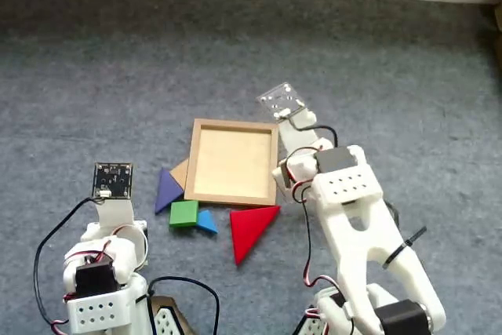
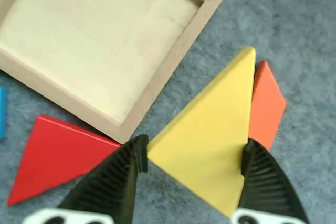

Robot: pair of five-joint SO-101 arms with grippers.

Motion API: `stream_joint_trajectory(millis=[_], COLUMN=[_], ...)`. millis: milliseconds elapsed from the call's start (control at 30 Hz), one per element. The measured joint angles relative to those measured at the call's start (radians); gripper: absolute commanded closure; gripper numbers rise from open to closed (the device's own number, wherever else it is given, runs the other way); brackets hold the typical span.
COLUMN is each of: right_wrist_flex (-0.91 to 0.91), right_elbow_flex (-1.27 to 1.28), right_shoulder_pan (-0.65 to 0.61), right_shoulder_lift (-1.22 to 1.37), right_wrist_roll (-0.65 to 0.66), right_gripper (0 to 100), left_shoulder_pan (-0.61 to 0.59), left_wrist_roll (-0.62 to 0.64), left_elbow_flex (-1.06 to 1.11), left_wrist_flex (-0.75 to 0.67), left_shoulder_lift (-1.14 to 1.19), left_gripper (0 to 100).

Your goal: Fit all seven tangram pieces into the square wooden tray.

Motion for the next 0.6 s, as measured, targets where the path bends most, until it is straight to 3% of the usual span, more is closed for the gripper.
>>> stream_joint_trajectory(millis=[233,600], right_wrist_flex=[-0.109,-0.362], right_elbow_flex=[0.0,-0.003], right_shoulder_pan=[-0.172,-0.189], right_shoulder_lift=[-0.006,0.13], right_wrist_roll=[-0.175,-0.463], right_gripper=[80.3,80.3], left_shoulder_pan=[0.0,0.0], left_wrist_roll=[0.0,0.0], left_elbow_flex=[0.0,0.0], left_wrist_flex=[0.0,0.0], left_shoulder_lift=[0.0,0.0], left_gripper=[97,97])
